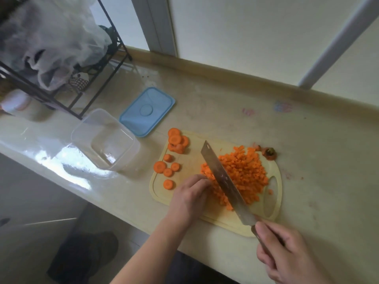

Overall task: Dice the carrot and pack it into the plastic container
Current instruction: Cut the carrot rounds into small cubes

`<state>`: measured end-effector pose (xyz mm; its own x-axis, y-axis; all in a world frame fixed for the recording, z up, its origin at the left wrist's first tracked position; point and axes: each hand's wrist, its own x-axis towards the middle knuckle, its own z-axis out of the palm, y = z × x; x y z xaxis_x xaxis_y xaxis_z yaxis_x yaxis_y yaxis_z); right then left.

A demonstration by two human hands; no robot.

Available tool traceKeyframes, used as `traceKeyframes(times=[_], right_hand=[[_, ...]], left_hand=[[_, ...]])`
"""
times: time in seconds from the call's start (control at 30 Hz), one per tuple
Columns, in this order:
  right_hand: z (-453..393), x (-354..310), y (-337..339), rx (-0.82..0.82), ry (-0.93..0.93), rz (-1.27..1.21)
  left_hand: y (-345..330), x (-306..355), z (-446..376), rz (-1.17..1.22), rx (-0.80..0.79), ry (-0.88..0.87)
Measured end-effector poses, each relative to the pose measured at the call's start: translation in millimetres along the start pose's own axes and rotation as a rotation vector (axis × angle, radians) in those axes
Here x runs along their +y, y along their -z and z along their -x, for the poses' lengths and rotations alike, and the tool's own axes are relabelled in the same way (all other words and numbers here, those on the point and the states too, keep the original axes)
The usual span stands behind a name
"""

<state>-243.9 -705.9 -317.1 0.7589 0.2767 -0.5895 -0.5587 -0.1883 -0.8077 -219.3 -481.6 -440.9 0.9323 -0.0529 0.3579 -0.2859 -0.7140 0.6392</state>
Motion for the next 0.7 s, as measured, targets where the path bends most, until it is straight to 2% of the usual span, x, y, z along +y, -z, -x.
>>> traceKeyframes(times=[0.13,0.2,0.27,0.3,0.37,0.43,0.5,0.6,0.7], right_hand=[[8.7,-3.0,4.1,0.138,0.146,0.301],[12.6,-3.0,4.8,0.235,0.213,0.540],[14.6,-3.3,3.8,0.277,0.233,0.788],[15.7,-3.5,1.9,0.278,0.222,0.866],[15.6,-2.0,-7.1,0.251,0.183,0.972],[12.8,3.1,-17.9,0.297,0.234,1.107],[11.8,4.8,-30.1,0.352,0.270,1.220],[8.8,5.7,-43.6,0.416,0.324,1.339],[7.0,6.6,-51.9,0.487,0.372,1.380]], left_hand=[[12.5,-8.4,-3.5,0.112,-0.085,0.005],[27.6,-10.6,-5.9,0.123,0.028,-0.012],[44.8,-7.0,-13.9,0.123,0.190,-0.003],[53.0,-3.5,-20.8,0.135,0.211,-0.016],[65.3,1.9,-37.8,0.140,0.068,-0.106],[66.3,2.9,-54.6,0.016,-0.196,-0.203],[59.7,1.6,-68.2,-0.137,-0.398,-0.216],[47.3,-1.7,-80.2,-0.240,-0.552,-0.186],[39.0,0.8,-87.8,-0.208,-0.596,-0.124]])
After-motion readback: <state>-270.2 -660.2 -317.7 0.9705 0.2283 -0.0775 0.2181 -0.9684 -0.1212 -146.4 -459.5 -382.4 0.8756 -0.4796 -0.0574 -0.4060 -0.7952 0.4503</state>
